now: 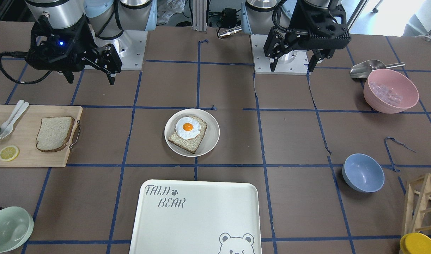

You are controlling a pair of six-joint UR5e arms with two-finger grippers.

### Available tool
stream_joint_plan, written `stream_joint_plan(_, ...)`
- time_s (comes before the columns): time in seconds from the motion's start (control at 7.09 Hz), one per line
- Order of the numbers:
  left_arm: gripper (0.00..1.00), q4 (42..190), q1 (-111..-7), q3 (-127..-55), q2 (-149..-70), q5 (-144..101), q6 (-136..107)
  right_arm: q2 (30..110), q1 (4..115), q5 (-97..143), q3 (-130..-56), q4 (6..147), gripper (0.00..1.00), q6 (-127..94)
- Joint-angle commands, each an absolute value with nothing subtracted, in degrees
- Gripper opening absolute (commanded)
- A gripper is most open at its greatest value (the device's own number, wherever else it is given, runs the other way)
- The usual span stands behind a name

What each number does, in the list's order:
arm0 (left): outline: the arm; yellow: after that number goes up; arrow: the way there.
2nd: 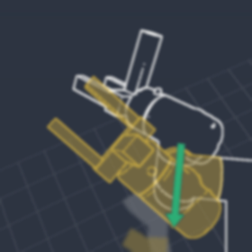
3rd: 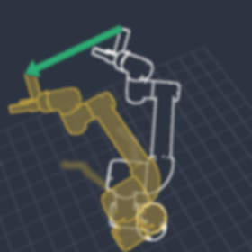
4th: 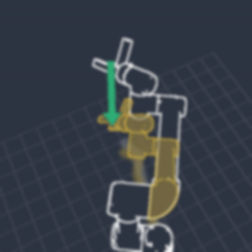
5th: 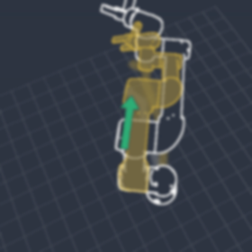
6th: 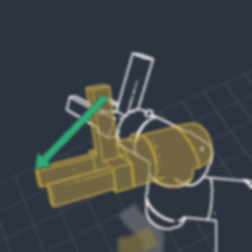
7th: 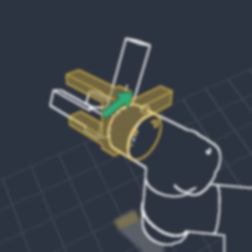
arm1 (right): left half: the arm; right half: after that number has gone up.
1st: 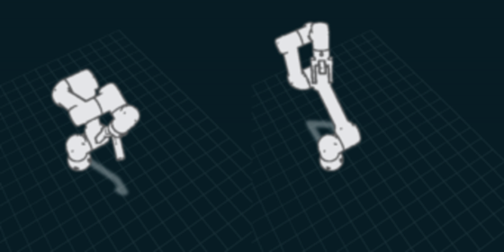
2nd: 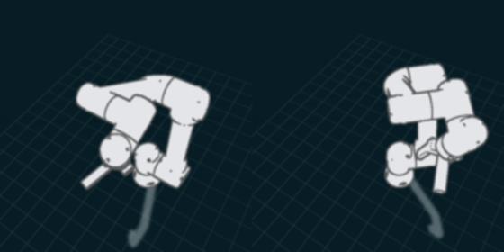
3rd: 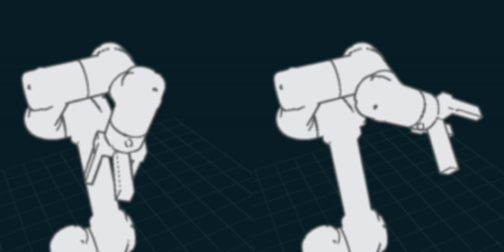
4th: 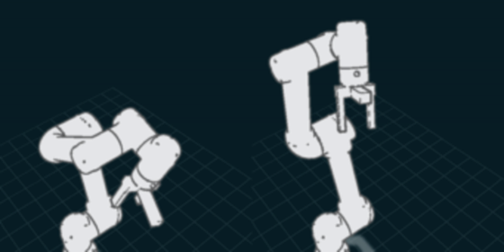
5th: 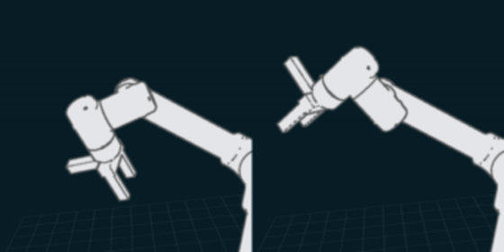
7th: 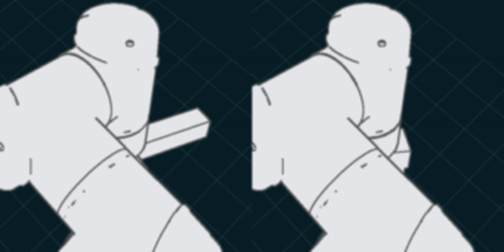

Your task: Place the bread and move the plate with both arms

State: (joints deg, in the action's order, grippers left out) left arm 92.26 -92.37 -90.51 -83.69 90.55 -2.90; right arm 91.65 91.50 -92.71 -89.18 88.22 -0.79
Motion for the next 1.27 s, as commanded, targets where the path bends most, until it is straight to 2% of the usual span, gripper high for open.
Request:
stream_joint_plan(0.0,1.0,92.3,-92.3,-90.7,-83.4,90.6,-2.8,91.7,91.5,-92.6,-89.3,88.2,1.0,-1.2)
stream_joint_plan(0.71,1.0,92.2,-92.4,-91.9,-82.7,90.6,-2.8,88.9,80.4,-92.4,-90.7,89.0,1.0,-0.6)
stream_joint_plan(1.13,1.0,92.2,-92.2,-91.9,-82.7,90.6,-2.7,84.0,76.9,-97.3,-93.2,90.4,1.0,-1.1)
